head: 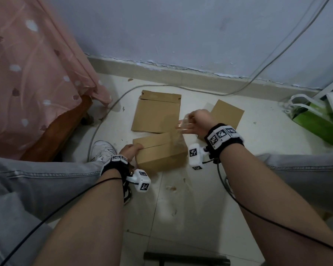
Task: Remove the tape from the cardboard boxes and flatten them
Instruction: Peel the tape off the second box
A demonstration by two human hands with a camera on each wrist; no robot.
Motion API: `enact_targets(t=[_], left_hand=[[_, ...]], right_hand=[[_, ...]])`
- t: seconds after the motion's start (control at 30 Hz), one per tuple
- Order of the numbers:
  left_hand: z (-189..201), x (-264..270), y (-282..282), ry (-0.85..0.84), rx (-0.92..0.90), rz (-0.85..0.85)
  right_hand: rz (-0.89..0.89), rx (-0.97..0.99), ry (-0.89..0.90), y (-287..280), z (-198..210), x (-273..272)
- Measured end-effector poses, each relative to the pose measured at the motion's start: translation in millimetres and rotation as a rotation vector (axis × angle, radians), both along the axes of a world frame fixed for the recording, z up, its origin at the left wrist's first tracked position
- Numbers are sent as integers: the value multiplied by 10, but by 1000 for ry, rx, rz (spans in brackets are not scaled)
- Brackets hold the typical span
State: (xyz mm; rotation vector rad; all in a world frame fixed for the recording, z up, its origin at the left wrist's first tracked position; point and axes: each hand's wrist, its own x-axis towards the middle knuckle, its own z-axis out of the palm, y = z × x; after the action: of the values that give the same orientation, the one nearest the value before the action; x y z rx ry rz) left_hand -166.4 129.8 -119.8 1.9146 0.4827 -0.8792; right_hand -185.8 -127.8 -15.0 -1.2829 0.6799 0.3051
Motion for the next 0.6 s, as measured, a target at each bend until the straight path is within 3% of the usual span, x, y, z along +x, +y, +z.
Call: enact_targets(t=[0.07, 0.17, 0.37, 0.6], left_hand=[[-51, 25, -32, -95, 160, -79], [35, -8, -177, -272, 430, -379], [179, 85, -529, -470, 521, -888], [33, 71, -625, -468, 570, -1036]], right_hand=[[118, -76, 13, 129, 56, 24], [179, -136, 19, 273, 69, 55], [190, -173, 5, 333, 57, 108], [88, -159, 6, 281, 16, 103]])
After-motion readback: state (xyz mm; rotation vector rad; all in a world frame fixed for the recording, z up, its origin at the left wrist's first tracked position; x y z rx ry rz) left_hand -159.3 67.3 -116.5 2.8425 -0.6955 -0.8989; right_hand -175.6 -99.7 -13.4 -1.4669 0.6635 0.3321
